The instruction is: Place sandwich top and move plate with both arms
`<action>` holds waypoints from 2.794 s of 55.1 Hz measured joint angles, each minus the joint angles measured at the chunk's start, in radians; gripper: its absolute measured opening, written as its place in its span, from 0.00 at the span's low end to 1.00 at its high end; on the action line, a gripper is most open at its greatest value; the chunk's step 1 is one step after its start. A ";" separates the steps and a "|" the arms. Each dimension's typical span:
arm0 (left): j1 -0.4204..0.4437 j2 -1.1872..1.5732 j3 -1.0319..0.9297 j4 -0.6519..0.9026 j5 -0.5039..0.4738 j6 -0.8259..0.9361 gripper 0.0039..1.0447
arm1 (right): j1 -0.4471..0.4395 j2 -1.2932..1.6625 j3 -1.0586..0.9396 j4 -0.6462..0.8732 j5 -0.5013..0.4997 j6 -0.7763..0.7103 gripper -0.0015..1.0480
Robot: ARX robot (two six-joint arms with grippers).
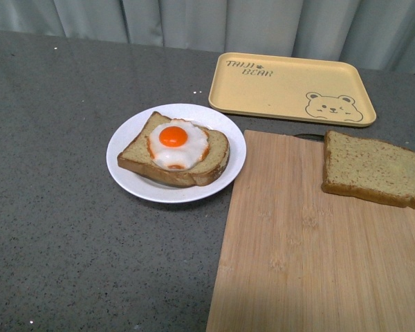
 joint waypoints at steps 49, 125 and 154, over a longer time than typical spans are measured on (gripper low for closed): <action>0.000 0.000 0.000 -0.001 0.000 0.000 0.94 | -0.350 1.720 0.650 0.210 -0.652 0.235 0.91; 0.000 0.000 0.000 -0.001 0.000 0.000 0.94 | 0.062 1.753 0.775 0.493 -0.866 0.919 0.03; 0.000 0.000 0.000 -0.001 0.000 0.000 0.94 | 0.319 2.024 0.974 0.545 -0.737 1.157 0.03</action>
